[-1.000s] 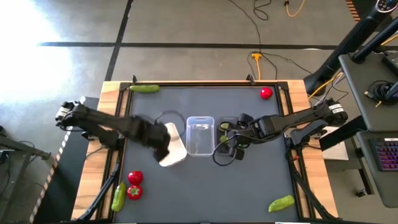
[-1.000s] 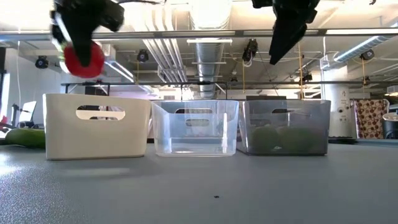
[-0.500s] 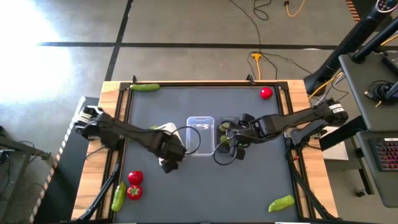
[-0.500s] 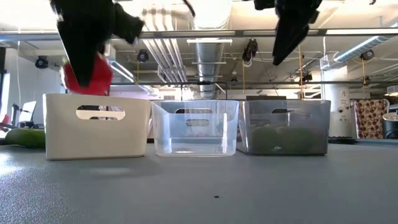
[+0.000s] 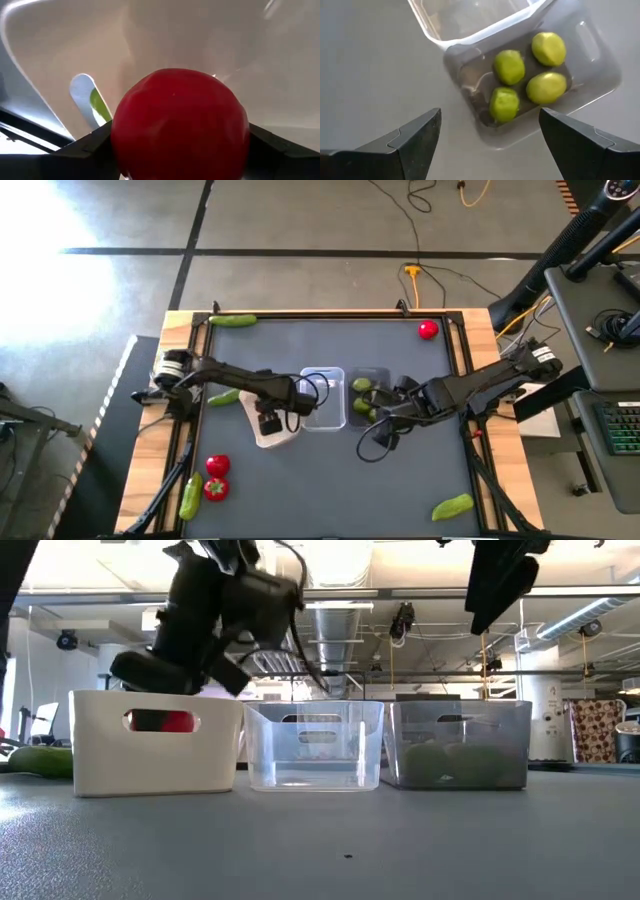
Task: Sort produce into baskets
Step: Put the red tomato into the white bin
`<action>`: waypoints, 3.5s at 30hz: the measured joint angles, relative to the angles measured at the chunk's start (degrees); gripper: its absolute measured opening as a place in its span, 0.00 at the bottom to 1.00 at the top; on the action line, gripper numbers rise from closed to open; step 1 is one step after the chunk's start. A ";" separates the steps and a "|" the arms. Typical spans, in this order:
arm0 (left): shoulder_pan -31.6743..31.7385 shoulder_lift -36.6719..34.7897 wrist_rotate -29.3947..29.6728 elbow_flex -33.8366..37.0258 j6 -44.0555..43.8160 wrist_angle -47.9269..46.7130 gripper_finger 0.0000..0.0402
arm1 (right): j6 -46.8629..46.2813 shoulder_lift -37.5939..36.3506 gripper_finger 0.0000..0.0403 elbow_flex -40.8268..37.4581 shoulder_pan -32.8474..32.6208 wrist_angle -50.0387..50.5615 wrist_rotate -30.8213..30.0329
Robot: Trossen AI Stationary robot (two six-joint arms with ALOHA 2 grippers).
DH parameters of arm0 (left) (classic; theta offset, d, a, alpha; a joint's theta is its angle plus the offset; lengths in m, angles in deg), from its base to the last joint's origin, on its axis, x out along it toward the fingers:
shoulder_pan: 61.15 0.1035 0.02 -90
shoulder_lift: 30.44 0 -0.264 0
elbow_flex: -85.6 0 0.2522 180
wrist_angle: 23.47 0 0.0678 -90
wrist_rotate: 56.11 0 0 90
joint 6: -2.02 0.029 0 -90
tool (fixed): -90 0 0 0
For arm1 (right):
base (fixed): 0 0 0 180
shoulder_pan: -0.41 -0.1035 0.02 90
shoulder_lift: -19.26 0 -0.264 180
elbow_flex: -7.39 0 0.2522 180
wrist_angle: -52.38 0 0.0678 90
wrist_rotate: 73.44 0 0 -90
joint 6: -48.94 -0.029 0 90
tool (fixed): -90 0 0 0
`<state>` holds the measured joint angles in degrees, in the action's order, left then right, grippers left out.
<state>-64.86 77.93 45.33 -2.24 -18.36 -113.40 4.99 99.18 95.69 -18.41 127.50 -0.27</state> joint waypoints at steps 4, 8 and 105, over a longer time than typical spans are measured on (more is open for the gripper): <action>0.35 1.37 1.09 0.18 3.95 -0.16 0.69 | -1.09 0.00 0.81 0.00 -0.97 0.00 1.33; 0.64 2.20 5.60 0.62 7.43 -0.37 0.71 | -1.51 0.00 0.81 0.00 -1.06 -0.11 1.35; 0.98 -42.54 25.47 18.51 -5.62 43.83 0.69 | 15.19 28.22 0.91 1.07 75.87 4.85 -7.31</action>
<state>-63.88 35.39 70.79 16.27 -23.98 -69.57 20.18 127.40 96.76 57.45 132.35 -7.58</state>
